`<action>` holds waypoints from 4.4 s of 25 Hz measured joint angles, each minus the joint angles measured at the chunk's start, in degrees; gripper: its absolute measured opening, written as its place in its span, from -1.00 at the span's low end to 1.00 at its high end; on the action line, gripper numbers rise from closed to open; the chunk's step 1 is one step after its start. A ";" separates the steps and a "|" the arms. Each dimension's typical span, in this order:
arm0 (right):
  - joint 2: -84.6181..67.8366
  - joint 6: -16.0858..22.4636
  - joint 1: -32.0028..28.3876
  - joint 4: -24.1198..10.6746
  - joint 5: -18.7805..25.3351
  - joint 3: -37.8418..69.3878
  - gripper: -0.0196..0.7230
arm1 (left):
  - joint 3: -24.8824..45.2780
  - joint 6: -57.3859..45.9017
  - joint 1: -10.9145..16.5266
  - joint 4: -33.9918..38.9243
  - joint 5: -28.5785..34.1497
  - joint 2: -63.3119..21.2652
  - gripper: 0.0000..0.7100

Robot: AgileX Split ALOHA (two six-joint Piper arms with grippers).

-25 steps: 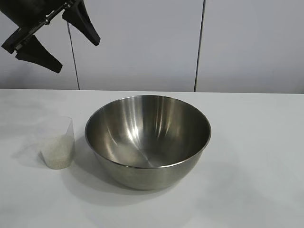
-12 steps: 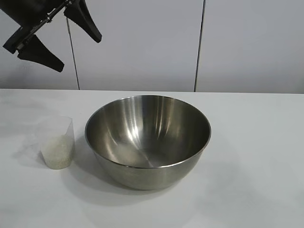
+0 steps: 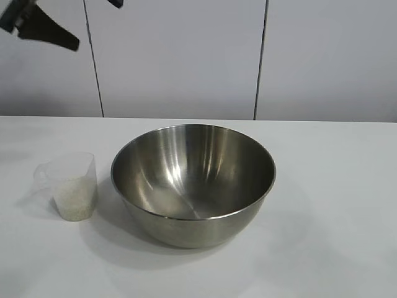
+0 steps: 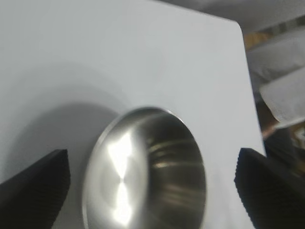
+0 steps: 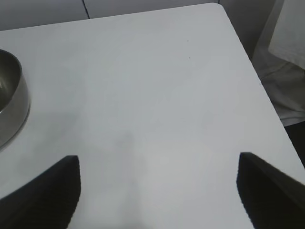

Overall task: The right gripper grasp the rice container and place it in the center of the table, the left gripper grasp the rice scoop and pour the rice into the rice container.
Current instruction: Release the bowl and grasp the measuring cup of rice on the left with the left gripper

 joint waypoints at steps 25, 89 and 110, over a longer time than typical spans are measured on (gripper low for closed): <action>0.00 0.00 0.00 0.00 -0.04 0.00 0.70 | 76.47 -1.23 -12.55 16.67 -109.45 -4.62 0.86; 0.00 0.00 0.00 0.00 -0.21 0.00 0.70 | 62.23 -15.06 -2.85 34.83 -110.77 23.71 0.79; 0.00 0.00 0.00 0.00 -0.21 0.00 0.70 | 60.88 -15.21 -2.85 41.95 -110.77 23.78 0.06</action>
